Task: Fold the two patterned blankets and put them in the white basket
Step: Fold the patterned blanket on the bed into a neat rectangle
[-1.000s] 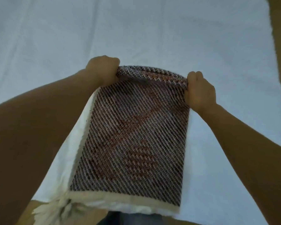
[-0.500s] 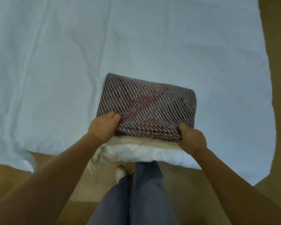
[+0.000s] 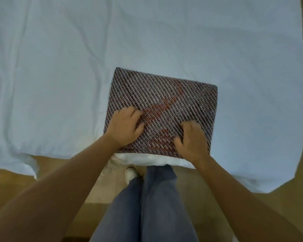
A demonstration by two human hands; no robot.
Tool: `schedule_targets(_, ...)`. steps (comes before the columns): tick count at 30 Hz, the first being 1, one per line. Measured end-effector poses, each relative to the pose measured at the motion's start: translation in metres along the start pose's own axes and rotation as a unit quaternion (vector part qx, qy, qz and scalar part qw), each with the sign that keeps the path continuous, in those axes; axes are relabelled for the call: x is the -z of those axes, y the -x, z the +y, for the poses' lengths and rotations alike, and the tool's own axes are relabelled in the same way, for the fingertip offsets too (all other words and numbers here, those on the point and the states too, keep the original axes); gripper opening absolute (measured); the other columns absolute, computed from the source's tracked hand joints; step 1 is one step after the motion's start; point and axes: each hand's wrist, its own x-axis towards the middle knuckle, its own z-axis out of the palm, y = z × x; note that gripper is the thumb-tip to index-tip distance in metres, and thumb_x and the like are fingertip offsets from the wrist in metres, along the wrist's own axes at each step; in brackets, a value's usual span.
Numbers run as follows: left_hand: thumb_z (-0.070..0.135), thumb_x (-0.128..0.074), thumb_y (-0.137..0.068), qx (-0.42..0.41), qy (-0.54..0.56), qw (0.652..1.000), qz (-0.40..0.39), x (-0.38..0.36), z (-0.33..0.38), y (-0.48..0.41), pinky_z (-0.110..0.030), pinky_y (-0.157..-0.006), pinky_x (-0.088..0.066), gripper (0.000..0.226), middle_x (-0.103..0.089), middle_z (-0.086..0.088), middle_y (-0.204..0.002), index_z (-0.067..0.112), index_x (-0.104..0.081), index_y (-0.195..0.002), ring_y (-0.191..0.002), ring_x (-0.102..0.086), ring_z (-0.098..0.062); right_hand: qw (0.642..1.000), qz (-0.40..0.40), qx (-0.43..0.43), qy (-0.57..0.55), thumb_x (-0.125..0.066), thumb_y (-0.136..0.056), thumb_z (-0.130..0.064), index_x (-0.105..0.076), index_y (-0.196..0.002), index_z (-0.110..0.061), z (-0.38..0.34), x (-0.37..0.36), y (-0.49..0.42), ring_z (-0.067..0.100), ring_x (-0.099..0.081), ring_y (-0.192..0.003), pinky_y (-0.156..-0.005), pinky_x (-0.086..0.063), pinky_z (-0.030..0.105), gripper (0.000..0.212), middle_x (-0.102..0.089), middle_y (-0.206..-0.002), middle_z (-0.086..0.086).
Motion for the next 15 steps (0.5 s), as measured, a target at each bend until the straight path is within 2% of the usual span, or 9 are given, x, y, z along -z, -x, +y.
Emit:
schedule_targets(1,0.042,-0.032,-0.091,0.015,-0.004,1.000,0.010,-0.002,0.007,-0.013,-0.043,-0.099,-0.034,0.054,-0.050,-0.010,-0.134,0.011,-0.046,-0.133,-0.124,-0.045,-0.028,0.999,0.038,0.004,-0.020,-0.052,-0.082,-0.023,-0.053,-0.111,0.001,-0.012,-0.001,-0.013,0.035,-0.051,-0.105,-0.091,-0.045,0.045,0.038,-0.056,-0.112,0.020)
schedule_targets(2,0.038,-0.030,-0.095,0.032,-0.008,0.999,0.006,-0.005,0.014,-0.026,-0.045,-0.110,-0.023,0.054,-0.034,-0.007,-0.149,0.013,-0.032,-0.143,-0.138,-0.029,-0.025,0.998,0.053,0.008,-0.038,-0.049,-0.087,-0.024,-0.049,-0.124,0.002,-0.024,-0.003,-0.026,0.037,-0.045,-0.120,-0.106,-0.035,0.048,0.044,-0.051,-0.127,0.023)
schedule_targets(3,0.036,-0.027,-0.098,0.046,-0.016,0.999,-0.007,-0.011,0.019,-0.038,-0.043,-0.115,-0.009,0.055,-0.017,-0.004,-0.156,0.014,-0.017,-0.148,-0.144,-0.012,-0.022,0.997,0.050,0.018,-0.051,-0.044,-0.092,-0.025,-0.040,-0.134,0.002,-0.036,-0.007,-0.039,0.036,-0.034,-0.133,-0.115,-0.020,0.044,0.050,-0.041,-0.141,0.023)
schedule_targets(4,0.035,-0.024,-0.098,0.058,-0.029,0.998,-0.020,-0.018,0.023,-0.048,-0.042,-0.115,0.002,0.057,-0.004,-0.003,-0.158,0.015,-0.006,-0.149,-0.145,0.001,-0.020,0.997,0.036,0.030,-0.057,-0.038,-0.096,-0.028,-0.030,-0.141,-0.001,-0.045,-0.011,-0.050,0.032,-0.021,-0.141,-0.116,-0.009,0.039,0.054,-0.029,-0.150,0.019)
schedule_targets(6,0.036,-0.021,-0.098,0.078,-0.061,0.994,-0.040,-0.031,0.025,-0.063,-0.041,-0.111,0.014,0.060,0.010,-0.003,-0.158,0.016,0.007,-0.148,-0.144,0.013,-0.019,0.998,-0.012,0.049,-0.039,-0.027,-0.099,-0.034,-0.012,-0.147,-0.006,-0.051,-0.022,-0.069,0.023,-0.001,-0.145,-0.116,0.003,0.034,0.057,-0.009,-0.157,0.012)
schedule_targets(10,0.044,-0.016,-0.098,0.088,-0.072,0.993,-0.036,-0.049,0.003,-0.073,-0.042,-0.110,0.015,0.061,0.005,-0.004,-0.158,0.017,0.004,-0.148,-0.145,0.009,-0.019,0.992,-0.084,0.063,0.069,-0.018,-0.098,-0.044,0.005,-0.147,-0.015,-0.015,-0.039,-0.088,0.017,0.011,-0.144,-0.112,0.017,0.032,0.062,0.007,-0.157,0.007)
schedule_targets(12,0.048,-0.016,-0.095,0.110,-0.073,0.991,-0.030,-0.056,-0.013,-0.075,-0.043,-0.112,0.012,0.064,0.001,-0.007,-0.158,0.017,0.001,-0.149,-0.145,0.003,-0.021,0.990,-0.078,0.061,0.100,-0.019,-0.098,-0.045,0.008,-0.146,-0.019,0.016,-0.041,-0.088,0.016,0.011,-0.143,-0.111,0.019,0.031,0.061,0.008,-0.156,0.004)
schedule_targets(15,0.049,-0.013,-0.093,0.148,-0.080,0.985,-0.036,-0.064,-0.025,-0.079,-0.044,-0.112,0.012,0.066,0.001,-0.011,-0.157,0.018,0.004,-0.148,-0.145,0.002,-0.024,0.995,-0.054,0.004,0.084,-0.021,-0.096,-0.043,0.005,-0.145,-0.017,0.046,-0.040,-0.086,0.017,0.003,-0.143,-0.111,0.017,0.027,0.062,0.001,-0.156,0.005)
